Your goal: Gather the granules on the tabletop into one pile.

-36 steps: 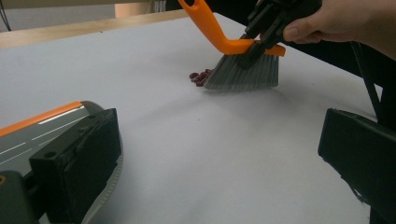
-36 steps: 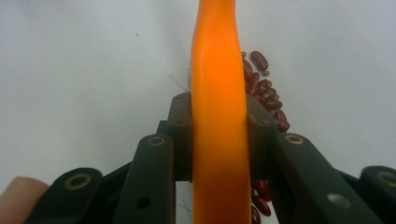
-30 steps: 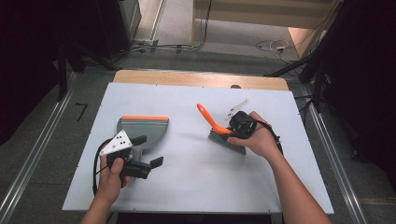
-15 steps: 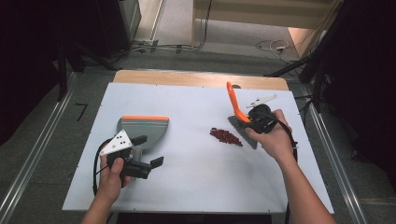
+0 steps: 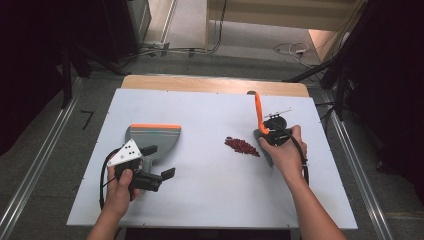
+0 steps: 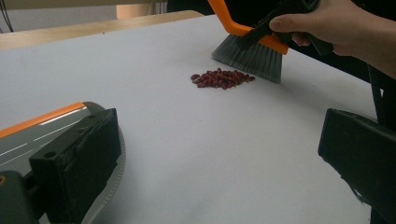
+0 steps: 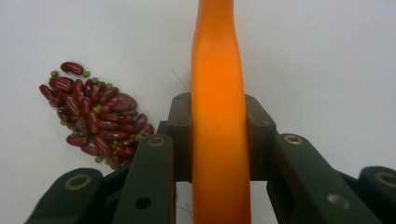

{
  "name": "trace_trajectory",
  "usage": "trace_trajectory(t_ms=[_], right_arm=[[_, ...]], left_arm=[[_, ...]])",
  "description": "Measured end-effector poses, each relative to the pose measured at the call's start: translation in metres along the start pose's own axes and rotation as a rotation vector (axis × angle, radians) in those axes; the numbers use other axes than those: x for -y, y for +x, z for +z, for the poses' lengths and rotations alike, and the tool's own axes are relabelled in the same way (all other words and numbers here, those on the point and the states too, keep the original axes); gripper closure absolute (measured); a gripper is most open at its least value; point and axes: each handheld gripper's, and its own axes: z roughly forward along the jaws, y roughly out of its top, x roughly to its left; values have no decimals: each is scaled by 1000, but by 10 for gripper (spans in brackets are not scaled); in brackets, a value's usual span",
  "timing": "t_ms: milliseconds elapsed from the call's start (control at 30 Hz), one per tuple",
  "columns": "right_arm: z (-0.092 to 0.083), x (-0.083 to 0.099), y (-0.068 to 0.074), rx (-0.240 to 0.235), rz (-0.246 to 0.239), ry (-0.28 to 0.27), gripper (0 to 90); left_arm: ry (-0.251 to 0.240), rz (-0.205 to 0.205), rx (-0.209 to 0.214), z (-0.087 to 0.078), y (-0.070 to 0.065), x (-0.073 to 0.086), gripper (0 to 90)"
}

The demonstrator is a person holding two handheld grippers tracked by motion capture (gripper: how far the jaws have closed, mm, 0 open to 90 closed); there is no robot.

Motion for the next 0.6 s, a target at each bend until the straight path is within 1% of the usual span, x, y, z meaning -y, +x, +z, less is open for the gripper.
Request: trace_trajectory(t_ms=[100, 167, 233, 300, 600], right_arm=[[2, -2, 9, 10, -5, -1, 687], [2, -4, 14, 12, 3, 3, 687], [3, -6, 17, 19, -5, 6, 687], [4, -8, 20, 11, 4, 11, 687], [7, -18, 30, -1, 4, 28, 687]], left_arm=[[-4, -3, 2, 0, 0, 0, 0], [-3, -2, 2, 0, 0, 0, 0], [-6, -3, 2, 0, -1, 0, 0], [-4, -2, 1, -1, 0, -1, 0], [-8, -3, 3, -1, 0, -1, 0]])
